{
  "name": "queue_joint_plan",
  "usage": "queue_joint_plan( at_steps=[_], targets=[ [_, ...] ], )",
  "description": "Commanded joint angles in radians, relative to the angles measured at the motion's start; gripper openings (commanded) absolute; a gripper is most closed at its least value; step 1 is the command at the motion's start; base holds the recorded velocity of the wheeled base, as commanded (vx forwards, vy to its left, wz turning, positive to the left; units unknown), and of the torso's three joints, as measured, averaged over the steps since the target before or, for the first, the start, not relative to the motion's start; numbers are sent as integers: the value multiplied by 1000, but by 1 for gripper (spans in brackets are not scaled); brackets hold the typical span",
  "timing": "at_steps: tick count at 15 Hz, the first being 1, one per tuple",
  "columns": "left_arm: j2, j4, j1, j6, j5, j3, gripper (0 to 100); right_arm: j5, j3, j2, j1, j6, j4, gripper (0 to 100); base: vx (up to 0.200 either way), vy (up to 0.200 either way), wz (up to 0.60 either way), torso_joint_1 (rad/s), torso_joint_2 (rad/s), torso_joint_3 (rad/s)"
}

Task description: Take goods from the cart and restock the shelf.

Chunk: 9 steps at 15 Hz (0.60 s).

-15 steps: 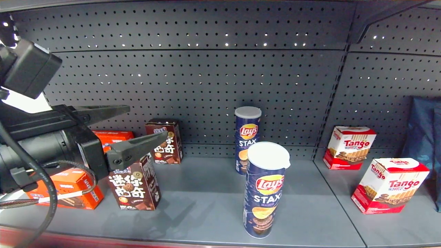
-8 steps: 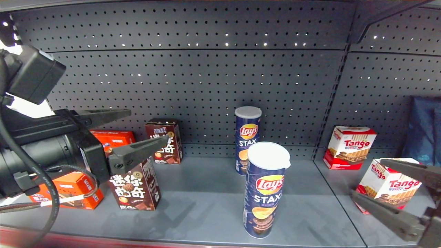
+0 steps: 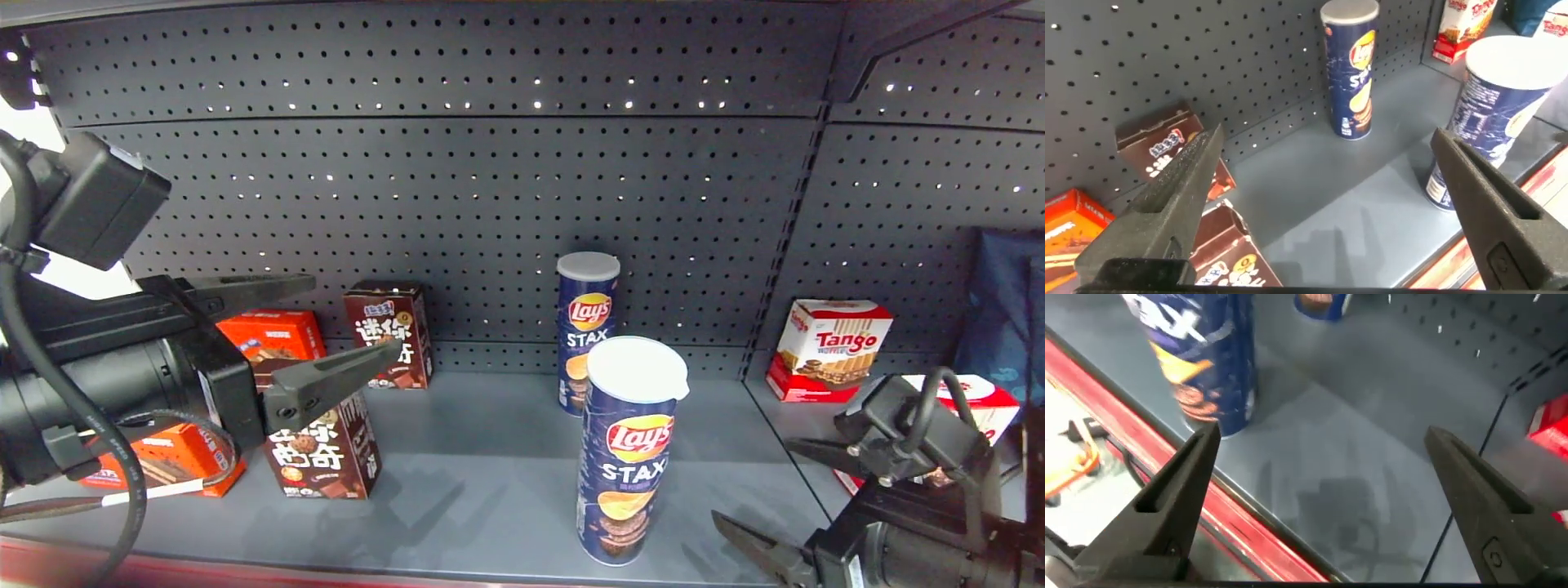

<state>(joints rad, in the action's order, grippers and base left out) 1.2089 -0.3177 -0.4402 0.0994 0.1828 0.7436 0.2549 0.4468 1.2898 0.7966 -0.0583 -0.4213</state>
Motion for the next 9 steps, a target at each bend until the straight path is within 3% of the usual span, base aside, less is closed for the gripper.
queue_joint_plan(
  at_steps=[1,9],
  targets=[
    [0,0,0,0,0,-10,100,20,7,62,-5,2,-1,100,0,0,0,0,0,0],
    [0,0,0,0,0,-13,100,37,102,169,-65,0,1,100,0,0,0,0,0,0]
  ],
)
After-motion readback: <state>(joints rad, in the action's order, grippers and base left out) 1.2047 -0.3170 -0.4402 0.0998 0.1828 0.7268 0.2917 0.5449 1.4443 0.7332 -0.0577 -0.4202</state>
